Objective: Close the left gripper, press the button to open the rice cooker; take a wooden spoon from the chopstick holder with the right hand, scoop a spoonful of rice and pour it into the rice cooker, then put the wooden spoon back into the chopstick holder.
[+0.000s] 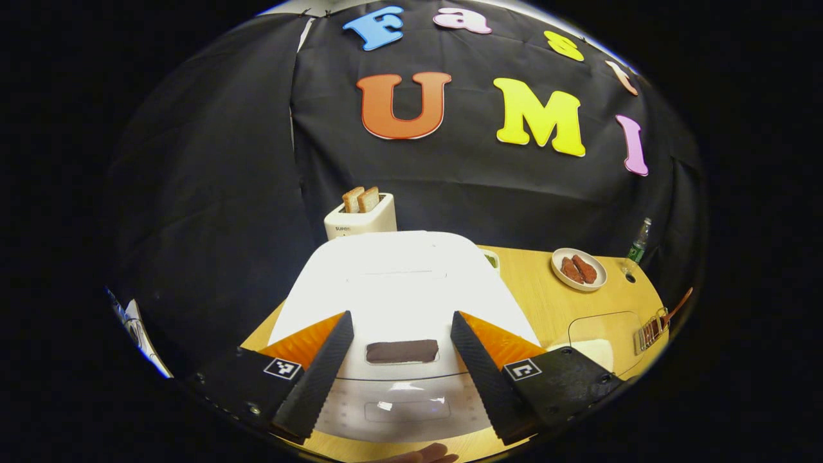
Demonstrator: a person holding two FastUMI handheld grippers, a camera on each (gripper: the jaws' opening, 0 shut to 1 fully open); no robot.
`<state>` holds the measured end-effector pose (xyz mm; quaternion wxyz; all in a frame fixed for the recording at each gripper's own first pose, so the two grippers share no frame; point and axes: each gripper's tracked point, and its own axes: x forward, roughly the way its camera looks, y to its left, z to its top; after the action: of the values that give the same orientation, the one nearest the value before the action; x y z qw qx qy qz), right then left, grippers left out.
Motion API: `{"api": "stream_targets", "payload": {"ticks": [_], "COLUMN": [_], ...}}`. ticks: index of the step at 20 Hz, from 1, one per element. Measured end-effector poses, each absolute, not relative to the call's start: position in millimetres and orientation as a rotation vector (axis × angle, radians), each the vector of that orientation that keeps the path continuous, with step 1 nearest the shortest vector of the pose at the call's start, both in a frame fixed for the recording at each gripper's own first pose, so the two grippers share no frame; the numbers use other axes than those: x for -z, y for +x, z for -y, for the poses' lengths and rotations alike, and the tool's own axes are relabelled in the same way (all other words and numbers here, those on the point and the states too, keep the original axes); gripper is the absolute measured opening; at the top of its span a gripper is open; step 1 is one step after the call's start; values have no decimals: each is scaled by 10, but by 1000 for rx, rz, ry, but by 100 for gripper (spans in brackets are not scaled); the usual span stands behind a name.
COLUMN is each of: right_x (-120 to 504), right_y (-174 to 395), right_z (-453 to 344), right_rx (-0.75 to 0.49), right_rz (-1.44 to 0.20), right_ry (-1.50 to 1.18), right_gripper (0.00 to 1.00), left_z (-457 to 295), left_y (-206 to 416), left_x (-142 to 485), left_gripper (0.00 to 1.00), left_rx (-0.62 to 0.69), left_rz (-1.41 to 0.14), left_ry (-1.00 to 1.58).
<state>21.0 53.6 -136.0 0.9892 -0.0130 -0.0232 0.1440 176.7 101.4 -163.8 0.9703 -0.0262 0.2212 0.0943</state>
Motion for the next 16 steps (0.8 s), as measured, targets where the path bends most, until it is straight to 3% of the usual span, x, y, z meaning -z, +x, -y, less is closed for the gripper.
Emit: {"api": "stream_targets", "payload": {"ticks": [9,16], "right_x": [1294,1020], "right_y": [188,281], "right_z": [-489,-546], "right_rx": [-270,-230], "right_rz": [64,84], "right_ry": [-37,-71], "right_gripper": [99,99], "left_z": [-1024,-944], "left_y": [1815,1642], "left_x": [1565,1044], "left_gripper": [98,94], "left_rx": [-177,-177], "left_rz": [-330,-219], "left_ry": [-70,-68]}}
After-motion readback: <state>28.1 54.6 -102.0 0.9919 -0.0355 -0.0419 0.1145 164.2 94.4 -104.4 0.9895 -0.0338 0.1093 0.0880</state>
